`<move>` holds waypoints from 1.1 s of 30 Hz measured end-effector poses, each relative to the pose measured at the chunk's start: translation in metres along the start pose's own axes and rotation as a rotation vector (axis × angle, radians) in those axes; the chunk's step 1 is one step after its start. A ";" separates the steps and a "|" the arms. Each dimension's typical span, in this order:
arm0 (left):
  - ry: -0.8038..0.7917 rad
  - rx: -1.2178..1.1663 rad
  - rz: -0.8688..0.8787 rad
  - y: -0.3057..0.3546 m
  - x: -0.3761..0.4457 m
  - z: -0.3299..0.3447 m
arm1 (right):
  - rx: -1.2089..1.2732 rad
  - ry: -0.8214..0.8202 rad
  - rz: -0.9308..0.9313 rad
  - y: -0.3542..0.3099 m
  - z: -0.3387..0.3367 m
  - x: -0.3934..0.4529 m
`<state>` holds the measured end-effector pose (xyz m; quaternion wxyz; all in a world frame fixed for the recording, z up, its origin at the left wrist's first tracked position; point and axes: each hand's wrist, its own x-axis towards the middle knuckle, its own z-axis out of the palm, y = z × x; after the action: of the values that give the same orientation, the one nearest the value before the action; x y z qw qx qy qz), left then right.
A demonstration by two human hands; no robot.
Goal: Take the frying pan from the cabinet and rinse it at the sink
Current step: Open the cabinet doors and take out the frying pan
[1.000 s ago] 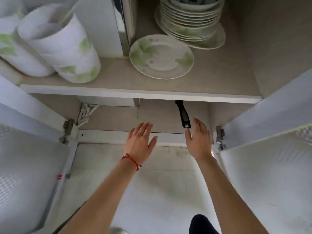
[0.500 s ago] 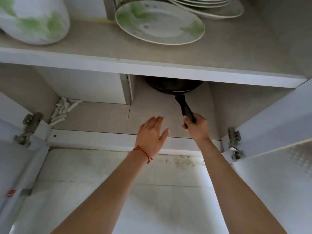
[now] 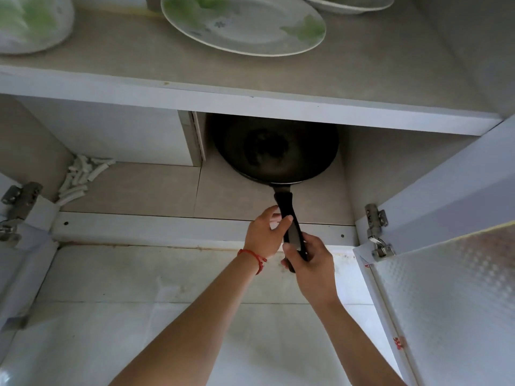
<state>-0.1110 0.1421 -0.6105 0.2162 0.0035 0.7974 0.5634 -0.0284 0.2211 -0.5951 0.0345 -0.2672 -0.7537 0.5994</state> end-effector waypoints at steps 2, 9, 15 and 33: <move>-0.019 -0.108 -0.055 -0.001 -0.001 0.004 | 0.019 -0.012 0.019 0.001 -0.003 -0.005; 0.029 -0.350 -0.182 0.007 0.013 0.010 | 0.070 -0.114 0.094 -0.012 -0.007 0.016; 0.039 -0.449 -0.175 0.007 0.012 0.011 | 0.098 -0.150 0.077 -0.016 -0.002 0.025; 0.051 -0.640 -0.404 0.037 -0.095 -0.003 | 0.081 -0.140 0.204 -0.055 -0.026 -0.077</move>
<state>-0.0350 0.1291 -0.5444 0.2931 -0.2356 0.5707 0.7300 0.0271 0.2025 -0.5165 -0.0686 -0.2985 -0.6984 0.6468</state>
